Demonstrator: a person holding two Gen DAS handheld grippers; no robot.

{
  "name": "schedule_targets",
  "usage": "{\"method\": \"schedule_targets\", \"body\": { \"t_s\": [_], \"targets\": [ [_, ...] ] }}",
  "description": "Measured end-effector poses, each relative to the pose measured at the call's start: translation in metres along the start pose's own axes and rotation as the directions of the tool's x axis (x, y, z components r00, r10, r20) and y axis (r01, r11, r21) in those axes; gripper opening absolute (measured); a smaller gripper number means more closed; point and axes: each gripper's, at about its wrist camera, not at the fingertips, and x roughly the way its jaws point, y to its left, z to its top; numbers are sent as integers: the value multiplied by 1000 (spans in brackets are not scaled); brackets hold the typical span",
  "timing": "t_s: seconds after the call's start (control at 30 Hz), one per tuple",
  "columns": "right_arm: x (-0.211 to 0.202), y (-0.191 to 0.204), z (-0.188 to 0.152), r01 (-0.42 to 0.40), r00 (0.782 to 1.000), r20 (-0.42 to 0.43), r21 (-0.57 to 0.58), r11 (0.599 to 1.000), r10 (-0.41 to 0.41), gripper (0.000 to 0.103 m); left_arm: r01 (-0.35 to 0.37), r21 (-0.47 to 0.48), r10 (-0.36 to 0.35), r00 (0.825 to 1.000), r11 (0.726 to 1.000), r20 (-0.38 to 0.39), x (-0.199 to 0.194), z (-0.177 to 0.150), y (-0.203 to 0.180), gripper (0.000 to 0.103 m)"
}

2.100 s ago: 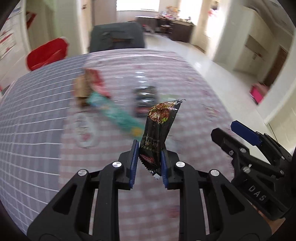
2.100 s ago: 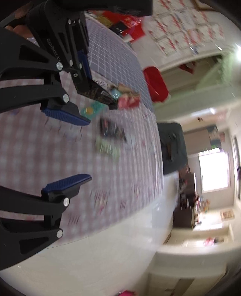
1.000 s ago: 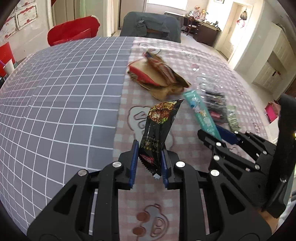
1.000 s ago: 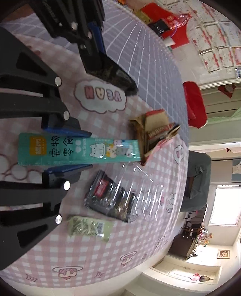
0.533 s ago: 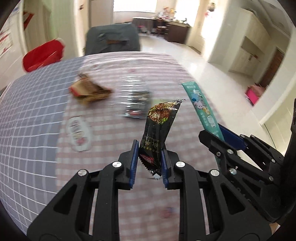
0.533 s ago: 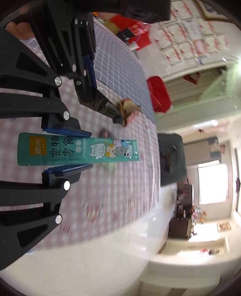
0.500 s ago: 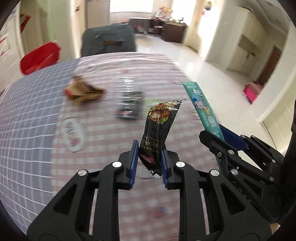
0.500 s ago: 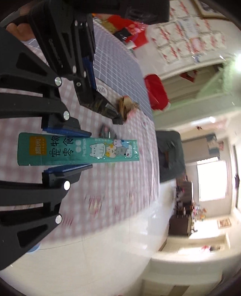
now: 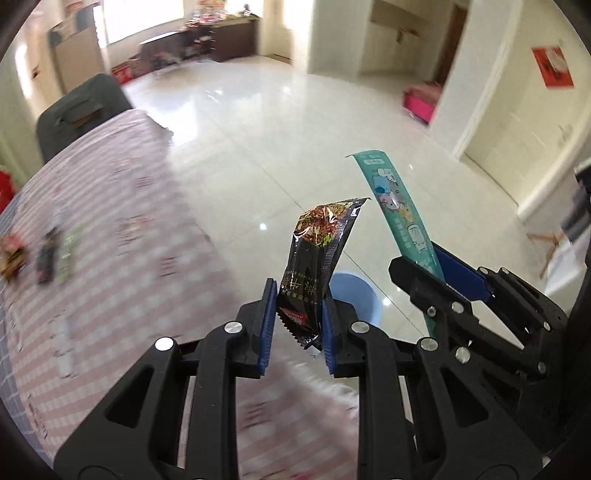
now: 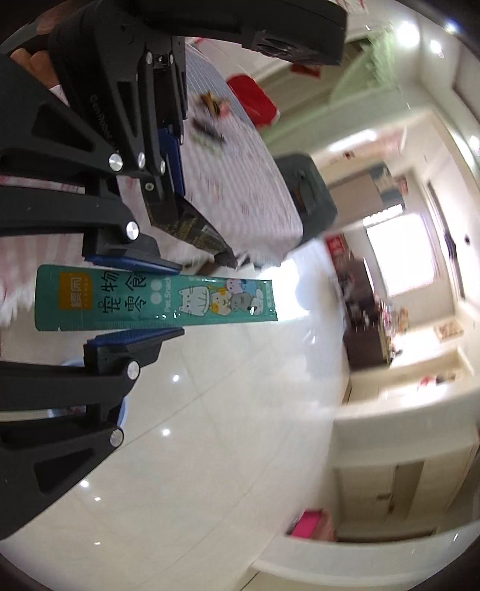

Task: Collect trash
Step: 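Carry the black packet and green box over the blue bucket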

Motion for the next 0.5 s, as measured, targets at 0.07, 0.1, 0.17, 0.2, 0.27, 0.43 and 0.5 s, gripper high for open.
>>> {"method": "schedule_targets", "body": {
  "t_s": [0.07, 0.1, 0.17, 0.2, 0.27, 0.43, 0.5],
  "targets": [
    [2, -24, -5, 28, 1000, -7, 34, 999, -27, 27, 11, 24, -11, 999, 1000, -32, 18, 6, -19, 22],
    [4, -32, -8, 33, 999, -11, 48, 998, -32, 28, 18, 37, -16, 998, 999, -52, 29, 9, -28, 22],
    [9, -57, -14, 47, 999, -23, 85, 995, -45, 27, 23, 53, -19, 996, 998, -84, 49, 14, -42, 22],
    [11, -62, -14, 55, 998, -27, 94, 994, -52, 27, 24, 66, -18, 994, 998, -104, 60, 16, -50, 22],
    [18, -82, -19, 77, 997, -38, 120, 990, -72, 27, 27, 80, -15, 990, 996, -139, 78, 19, -62, 22],
    [36, -117, -25, 96, 995, -59, 177, 980, -86, 27, 29, 109, -6, 978, 994, -209, 119, 27, -81, 22],
    [43, -131, -27, 104, 994, -64, 199, 974, -93, 27, 33, 119, -5, 973, 992, -230, 134, 30, -89, 23]
  ]
}}
